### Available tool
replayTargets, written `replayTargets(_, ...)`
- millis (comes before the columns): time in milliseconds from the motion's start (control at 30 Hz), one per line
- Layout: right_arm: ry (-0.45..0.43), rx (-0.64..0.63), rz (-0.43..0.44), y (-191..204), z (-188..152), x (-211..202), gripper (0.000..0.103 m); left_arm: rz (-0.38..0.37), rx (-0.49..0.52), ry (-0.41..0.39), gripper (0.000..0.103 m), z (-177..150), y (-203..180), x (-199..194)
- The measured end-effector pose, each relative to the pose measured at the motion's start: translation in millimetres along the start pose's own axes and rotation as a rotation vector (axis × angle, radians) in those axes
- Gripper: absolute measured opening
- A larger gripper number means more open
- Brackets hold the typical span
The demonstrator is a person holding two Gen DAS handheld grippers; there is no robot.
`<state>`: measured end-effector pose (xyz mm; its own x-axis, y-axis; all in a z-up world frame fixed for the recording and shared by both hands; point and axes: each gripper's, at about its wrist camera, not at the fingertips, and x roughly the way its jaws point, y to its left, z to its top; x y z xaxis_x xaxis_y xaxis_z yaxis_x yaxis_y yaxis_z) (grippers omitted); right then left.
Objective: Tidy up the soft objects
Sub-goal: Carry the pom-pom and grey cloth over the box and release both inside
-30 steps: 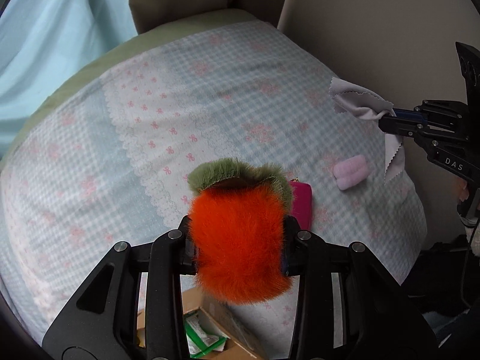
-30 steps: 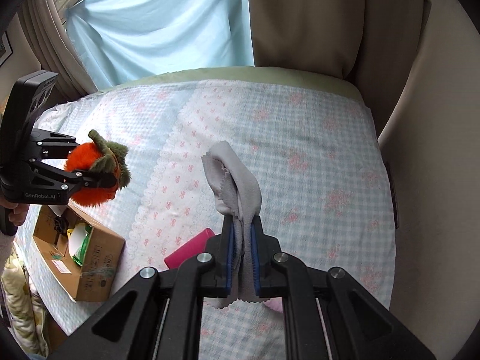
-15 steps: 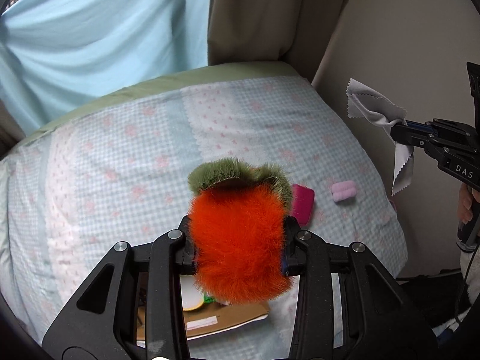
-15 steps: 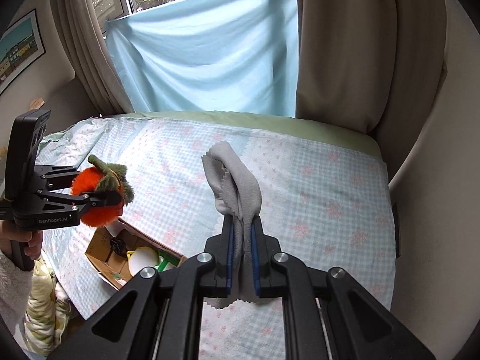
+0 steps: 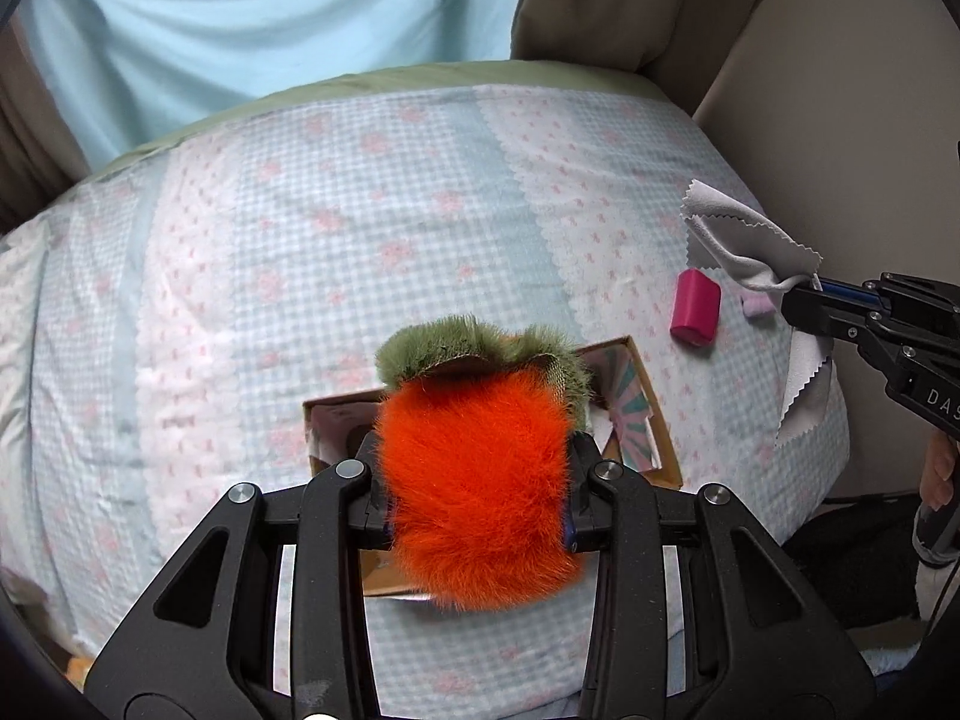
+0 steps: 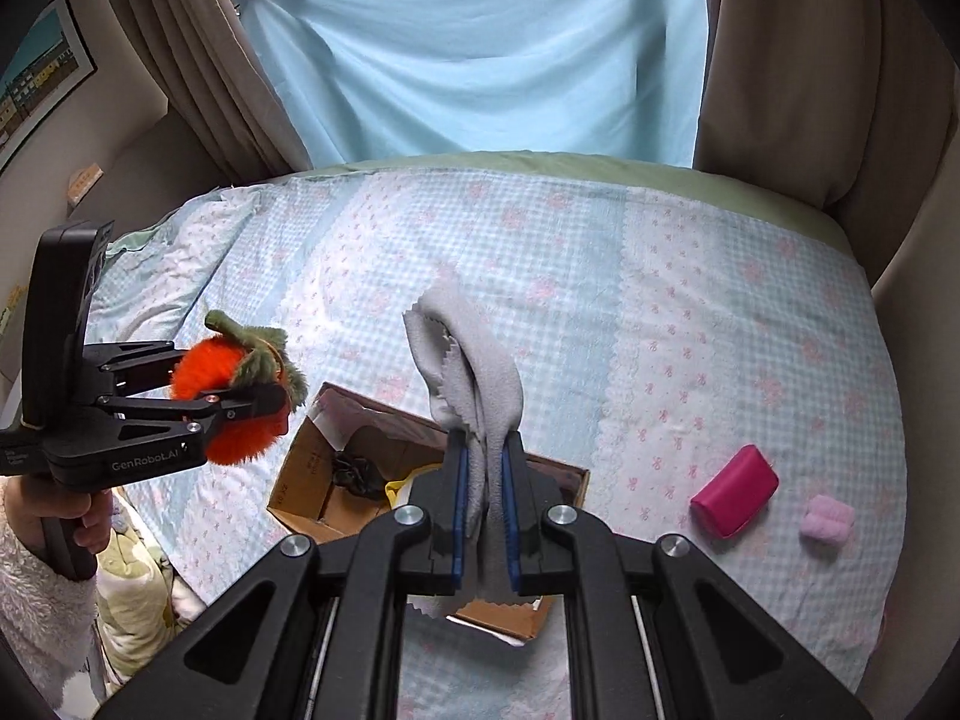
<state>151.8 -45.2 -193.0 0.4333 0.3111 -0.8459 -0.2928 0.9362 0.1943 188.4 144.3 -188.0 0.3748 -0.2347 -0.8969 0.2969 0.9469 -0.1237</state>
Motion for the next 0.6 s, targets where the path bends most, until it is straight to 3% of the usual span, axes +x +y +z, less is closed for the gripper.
replayTargets(267, 0.121, 0.014, -0.009, 54, -16, 72, 0.009, -0.01, 0.027, 0.12, 0.032, -36, 64, 47)
replayTargets(600, 0.286, 0.001, -0.018, 61, -41, 160, 0.009, -0.028, -0.005, 0.236, 0.032, -63, 83, 121)
